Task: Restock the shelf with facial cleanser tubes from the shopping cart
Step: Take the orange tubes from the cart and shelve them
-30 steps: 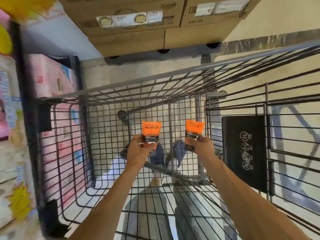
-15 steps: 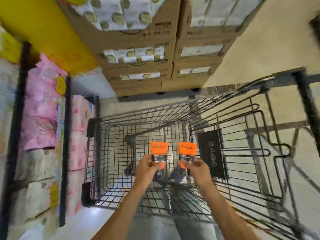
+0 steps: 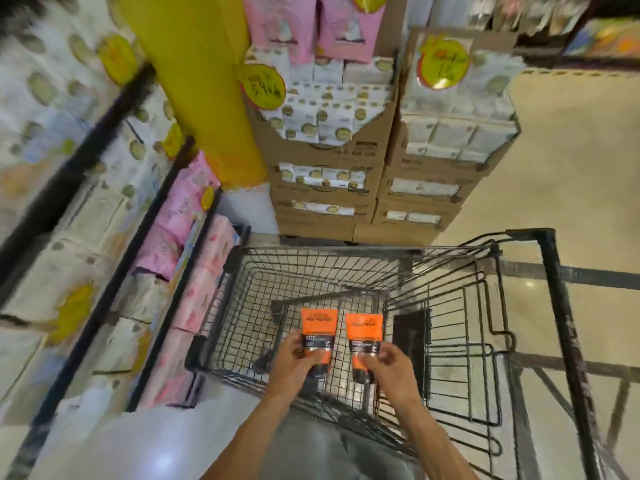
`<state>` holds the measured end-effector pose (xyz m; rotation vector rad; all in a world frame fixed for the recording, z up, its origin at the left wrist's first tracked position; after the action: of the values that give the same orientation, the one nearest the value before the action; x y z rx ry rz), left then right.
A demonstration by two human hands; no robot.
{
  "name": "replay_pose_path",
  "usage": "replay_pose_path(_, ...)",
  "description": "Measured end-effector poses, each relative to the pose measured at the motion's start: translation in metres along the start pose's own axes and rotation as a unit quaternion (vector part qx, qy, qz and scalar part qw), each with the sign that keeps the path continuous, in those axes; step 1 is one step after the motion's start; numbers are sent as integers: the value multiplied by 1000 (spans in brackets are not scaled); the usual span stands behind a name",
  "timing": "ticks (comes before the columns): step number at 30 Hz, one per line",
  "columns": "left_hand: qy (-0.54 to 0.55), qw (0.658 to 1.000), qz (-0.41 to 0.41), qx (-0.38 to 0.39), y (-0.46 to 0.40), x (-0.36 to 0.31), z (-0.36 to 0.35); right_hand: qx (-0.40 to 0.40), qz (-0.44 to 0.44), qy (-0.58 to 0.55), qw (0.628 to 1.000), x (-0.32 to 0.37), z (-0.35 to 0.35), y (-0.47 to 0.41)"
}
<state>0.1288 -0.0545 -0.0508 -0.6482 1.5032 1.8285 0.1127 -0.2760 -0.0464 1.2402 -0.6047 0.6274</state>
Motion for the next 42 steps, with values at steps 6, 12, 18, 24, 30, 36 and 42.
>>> replay_pose_path(6, 97, 988, -2, -122, 71, 28, 13, 110, 50, 59, 991, 0, -9, 14)
replay_pose_path(12, 177, 949, 9, -261, 145, 86, 51, 217, 121, 165, 955, 8, -63, 61)
replay_pose_path(18, 288, 870, 11, -400, 241, 161, 92, 332, 171, 245, 895, -14, -140, 139)
replay_pose_path(24, 370, 781, 21, -502, 359, 256, 118, 435, 220, 311, 816, -77, -223, 243)
replay_pose_path(30, 398, 701, 31, -591, 497, 365, 131, 508, 244, 353, 747, -180, -286, 366)
replay_pose_path(36, 426, 618, 41, -659, 632, 472, 129, 581, 269, 374, 671, -283, -326, 515)
replay_pose_path(42, 436, 532, 59, -724, 745, 548, 117, 652, 270, 393, 589, -370, -353, 638)
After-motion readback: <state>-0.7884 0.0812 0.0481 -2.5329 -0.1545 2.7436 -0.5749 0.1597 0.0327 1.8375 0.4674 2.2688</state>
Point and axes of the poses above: each hand's wrist, its own y-axis away from the middle knuckle, its own z-axis out of the back of the hand, x = y × z, the point moved 7 cm from there along -y, towards the middle knuckle, and after that the axes turned 3 degrees about -x, right-handed, at the moved point
